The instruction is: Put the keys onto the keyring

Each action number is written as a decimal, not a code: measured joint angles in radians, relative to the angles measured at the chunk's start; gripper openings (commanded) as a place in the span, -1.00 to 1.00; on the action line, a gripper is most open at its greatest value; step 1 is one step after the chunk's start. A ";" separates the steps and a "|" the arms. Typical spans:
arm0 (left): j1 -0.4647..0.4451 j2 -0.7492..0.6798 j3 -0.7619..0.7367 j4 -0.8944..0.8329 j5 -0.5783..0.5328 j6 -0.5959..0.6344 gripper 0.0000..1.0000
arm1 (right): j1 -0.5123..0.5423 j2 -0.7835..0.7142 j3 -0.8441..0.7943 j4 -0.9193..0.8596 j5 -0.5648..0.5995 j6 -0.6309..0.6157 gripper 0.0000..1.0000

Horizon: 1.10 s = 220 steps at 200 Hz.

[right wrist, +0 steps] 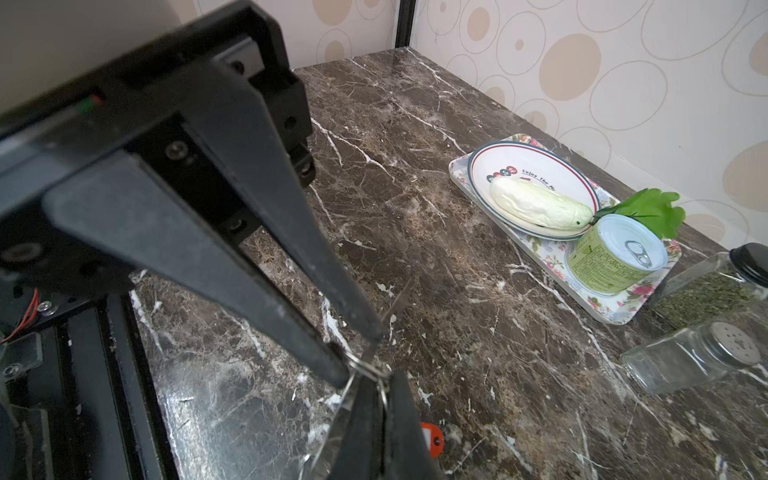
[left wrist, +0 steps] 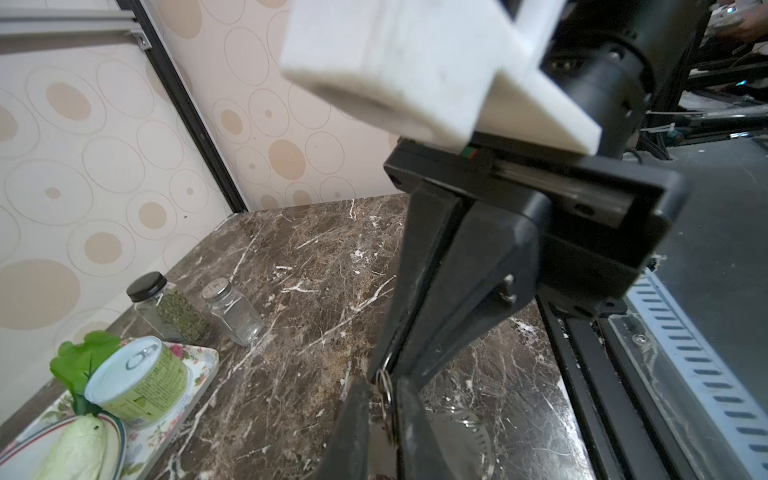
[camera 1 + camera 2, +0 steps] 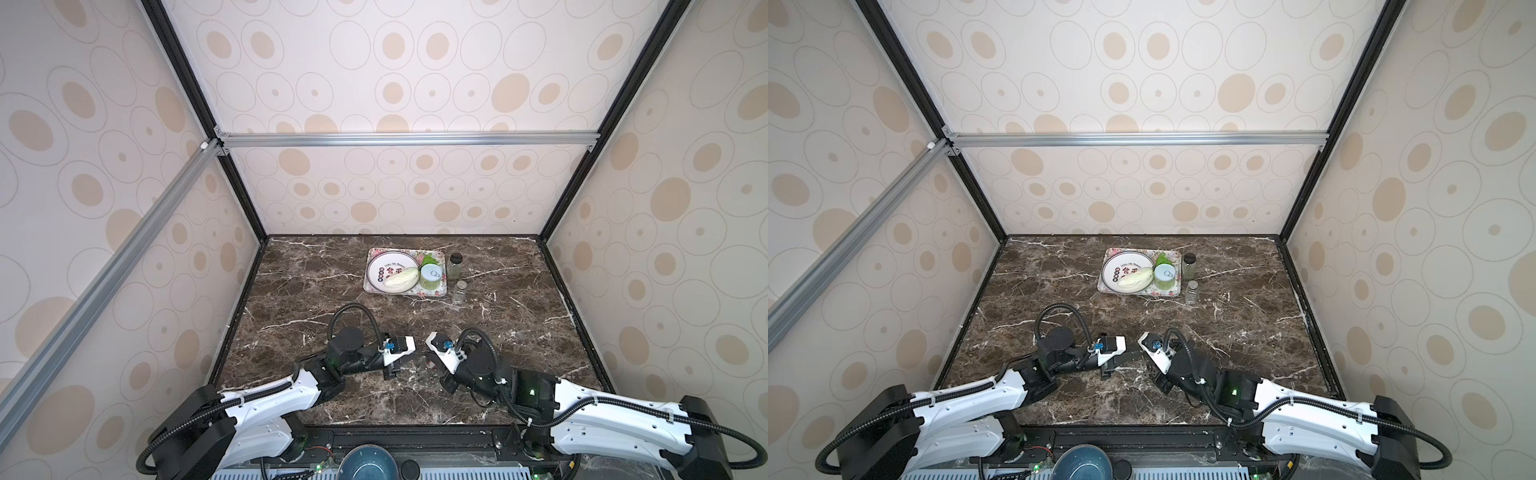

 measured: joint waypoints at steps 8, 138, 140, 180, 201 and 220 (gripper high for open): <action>0.000 0.000 0.001 -0.001 -0.001 -0.001 -1.00 | 0.000 0.000 0.000 0.000 0.001 0.000 -1.00; -0.003 -0.071 -0.134 0.220 -0.068 -0.058 -1.00 | -0.043 0.017 -0.001 0.082 -0.103 0.041 -1.00; -0.003 -0.072 -0.136 0.222 -0.071 -0.060 -1.00 | -0.050 0.020 0.000 0.085 -0.114 0.044 -1.00; -0.001 -0.074 -0.148 0.226 -0.121 -0.072 -1.00 | -0.153 0.087 0.015 0.119 -0.290 0.106 -1.00; 0.000 -0.074 -0.151 0.226 -0.128 -0.073 -1.00 | -0.171 0.112 0.027 0.114 -0.334 0.115 -1.00; 0.000 -0.074 -0.151 0.226 -0.127 -0.073 -1.00 | -0.179 0.132 0.040 0.110 -0.370 0.115 -1.00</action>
